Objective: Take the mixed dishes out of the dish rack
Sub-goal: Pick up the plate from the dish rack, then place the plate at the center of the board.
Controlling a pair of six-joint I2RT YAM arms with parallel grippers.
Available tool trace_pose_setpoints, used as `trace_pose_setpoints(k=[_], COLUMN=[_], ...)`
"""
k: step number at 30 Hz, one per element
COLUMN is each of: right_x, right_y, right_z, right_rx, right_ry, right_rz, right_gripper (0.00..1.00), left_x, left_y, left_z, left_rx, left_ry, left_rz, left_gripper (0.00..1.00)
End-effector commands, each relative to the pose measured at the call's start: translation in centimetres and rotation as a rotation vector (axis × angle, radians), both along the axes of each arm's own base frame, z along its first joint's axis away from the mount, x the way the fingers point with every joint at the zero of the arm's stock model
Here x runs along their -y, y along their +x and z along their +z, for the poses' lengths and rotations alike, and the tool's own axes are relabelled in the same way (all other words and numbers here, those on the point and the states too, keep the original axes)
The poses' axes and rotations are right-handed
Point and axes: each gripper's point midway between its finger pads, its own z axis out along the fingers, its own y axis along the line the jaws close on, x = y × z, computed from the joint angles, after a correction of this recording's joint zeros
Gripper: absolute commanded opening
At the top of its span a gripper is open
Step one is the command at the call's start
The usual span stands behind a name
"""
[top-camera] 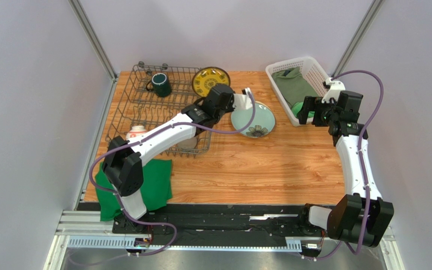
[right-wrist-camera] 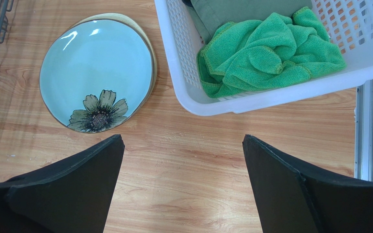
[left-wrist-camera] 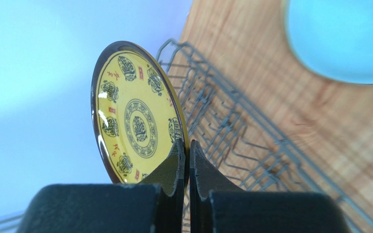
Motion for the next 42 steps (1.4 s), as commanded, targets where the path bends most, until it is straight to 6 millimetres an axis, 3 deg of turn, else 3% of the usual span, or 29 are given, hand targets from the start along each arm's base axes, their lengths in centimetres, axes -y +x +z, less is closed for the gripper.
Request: trace_pose_setpoints(k=[1,8,20,35,42], right_x=[0.6,1.2,2.2,2.1,2.1], right_y=[0.4,0.2,0.3,0.4,0.5], right_z=[2.9,3.7,3.6,3.2,2.9], right_rx=[0.083,0.11,0.096,0.083,0.074], right_ry=[-0.027,-0.036,-0.057,-0.052,-0.048], right_rz=[-0.026,-0.066,-0.114,-0.101,-0.097], right_gripper=[0.99,0.99,0.99,0.99,0.99], left_x=[2.0,7.4,13.9,17.7,18.4], left_y=[-2.1,-4.1,-6.5,-6.2,-6.1], left_z=[-0.3,-3.6,-7.7,-12.3,-14.1], left_rx=[0.017,0.021,-0.022,-0.09,-0.11], left_ry=[0.036,0.07,0.088,0.139,0.149], left_rz=[-0.043,-0.123,-0.24,-0.341,-0.358], left_gripper=[0.0,0.0,0.0,0.0,0.0])
